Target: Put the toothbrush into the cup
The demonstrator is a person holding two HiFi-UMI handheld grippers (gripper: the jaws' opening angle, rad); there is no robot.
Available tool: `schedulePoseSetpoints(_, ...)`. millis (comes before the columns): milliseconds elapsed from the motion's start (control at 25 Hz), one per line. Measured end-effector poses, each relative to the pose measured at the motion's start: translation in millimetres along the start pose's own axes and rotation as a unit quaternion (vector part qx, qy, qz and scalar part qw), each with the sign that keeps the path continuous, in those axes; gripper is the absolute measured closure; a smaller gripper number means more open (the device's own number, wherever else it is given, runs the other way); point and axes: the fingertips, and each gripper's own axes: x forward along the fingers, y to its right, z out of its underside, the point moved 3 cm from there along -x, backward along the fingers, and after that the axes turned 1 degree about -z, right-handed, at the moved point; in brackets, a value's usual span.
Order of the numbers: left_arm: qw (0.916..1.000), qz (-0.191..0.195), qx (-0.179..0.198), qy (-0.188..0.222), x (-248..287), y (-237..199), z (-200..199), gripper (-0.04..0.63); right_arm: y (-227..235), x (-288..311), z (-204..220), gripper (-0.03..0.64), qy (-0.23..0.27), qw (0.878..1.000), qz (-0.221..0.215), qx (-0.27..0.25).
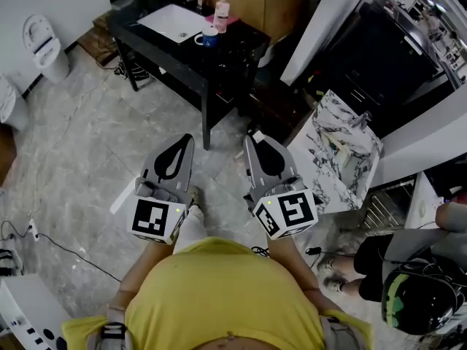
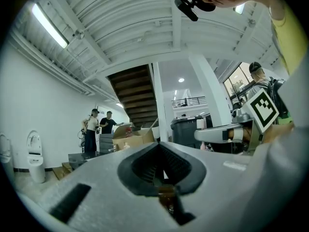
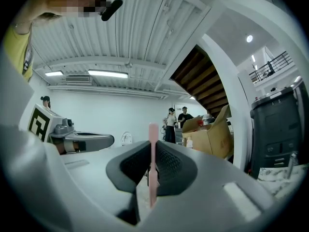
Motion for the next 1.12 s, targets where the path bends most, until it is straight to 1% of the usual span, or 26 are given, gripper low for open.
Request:
schedulePoseSetpoints(120,0.9999,0.005,-0.008,-0.003,38.2,-29.0,8.2,0.594,21.2,42.8,3.9,0.586,-0.006,1.0,0.004,0.004)
schedulePoseSetpoints(480,0.9997,0.023,0.003,-0.007,143.7,-118.5,16.0,0.594,74.8,174.6,5.6,0.586,-0.009,1.0,0.009,0.007)
schedulePoseSetpoints(640,0.9993,0.037,0.002,-0.007,182.2,-149.1,25.0,0.594,95.0,219.1,12.4,0.586,-0.005,1.0,0.019,0.01)
schedulePoseSetpoints(800,0.9986,0.052,0.006,-0.007,209.1,-168.0,30.9,0.594,108.3,245.7,17.2,0.586,-0.003,0.999,0.03,0.014)
schedulePoseSetpoints(920,0.9983,0.059,-0.002,-0.005,218.5,-173.4,35.6,0.594,114.4,254.1,19.2,0.586,-0.006,0.999,0.038,0.013)
schedulePoseSetpoints(1120,0.9973,0.063,-0.021,-0.032,227.0,-182.1,53.1,0.594,122.7,261.6,31.8,0.586,-0.019,0.998,0.052,0.031)
